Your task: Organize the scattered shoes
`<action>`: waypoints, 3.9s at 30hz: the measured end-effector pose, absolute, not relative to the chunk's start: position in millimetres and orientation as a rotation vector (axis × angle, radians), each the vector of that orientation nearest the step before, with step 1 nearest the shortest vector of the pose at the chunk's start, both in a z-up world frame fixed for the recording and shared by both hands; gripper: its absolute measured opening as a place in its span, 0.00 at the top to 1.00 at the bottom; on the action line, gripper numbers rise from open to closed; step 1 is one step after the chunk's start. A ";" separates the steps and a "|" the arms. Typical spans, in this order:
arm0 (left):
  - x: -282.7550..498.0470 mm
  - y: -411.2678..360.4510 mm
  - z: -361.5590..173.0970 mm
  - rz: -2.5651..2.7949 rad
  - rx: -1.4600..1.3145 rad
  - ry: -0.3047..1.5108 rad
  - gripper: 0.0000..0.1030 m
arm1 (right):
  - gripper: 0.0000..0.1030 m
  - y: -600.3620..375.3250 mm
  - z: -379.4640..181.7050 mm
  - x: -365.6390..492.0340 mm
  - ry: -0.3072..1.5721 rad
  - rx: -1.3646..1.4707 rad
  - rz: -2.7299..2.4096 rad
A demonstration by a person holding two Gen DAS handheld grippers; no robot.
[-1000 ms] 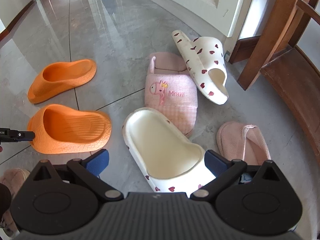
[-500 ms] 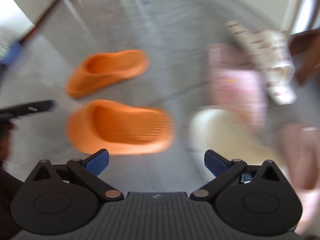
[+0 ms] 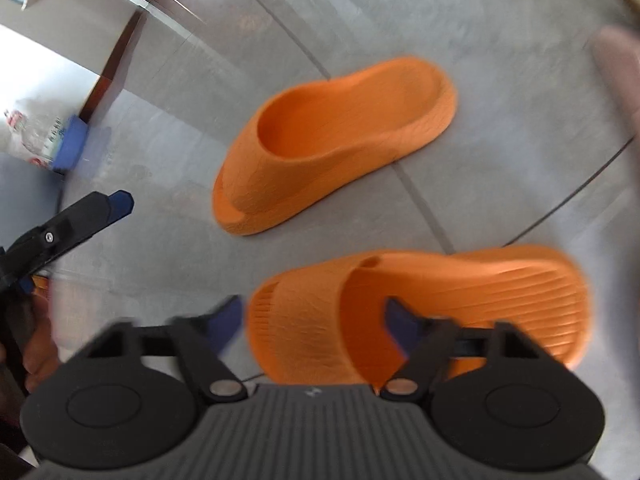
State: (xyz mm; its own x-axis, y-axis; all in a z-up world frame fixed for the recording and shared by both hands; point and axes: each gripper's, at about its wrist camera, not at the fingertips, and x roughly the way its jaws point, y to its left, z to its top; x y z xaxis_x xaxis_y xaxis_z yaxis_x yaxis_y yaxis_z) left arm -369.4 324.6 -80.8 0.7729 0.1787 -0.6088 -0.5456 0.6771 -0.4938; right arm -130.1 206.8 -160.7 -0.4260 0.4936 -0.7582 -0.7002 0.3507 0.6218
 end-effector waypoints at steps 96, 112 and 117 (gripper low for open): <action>22.3 126.9 -143.1 0.314 0.246 0.561 0.79 | 0.41 -83.3 -81.8 -10.3 1.123 -0.336 0.901; -30.7 236.0 -130.8 0.274 0.264 0.599 0.82 | 0.41 -19.4 -73.8 -14.2 1.065 -0.409 0.987; -39.3 263.6 -134.5 0.222 0.278 0.600 0.82 | 0.41 1.7 -76.7 -15.7 1.080 -0.424 0.996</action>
State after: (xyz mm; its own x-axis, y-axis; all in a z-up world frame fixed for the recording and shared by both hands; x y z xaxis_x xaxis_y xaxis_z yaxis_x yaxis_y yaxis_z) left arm -39.3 263.6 -134.5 0.8033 0.2842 -0.5233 -0.1239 0.9393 0.3199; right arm -15.7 1.7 -76.7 0.1150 0.4634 -0.8787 -0.8385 0.5196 0.1643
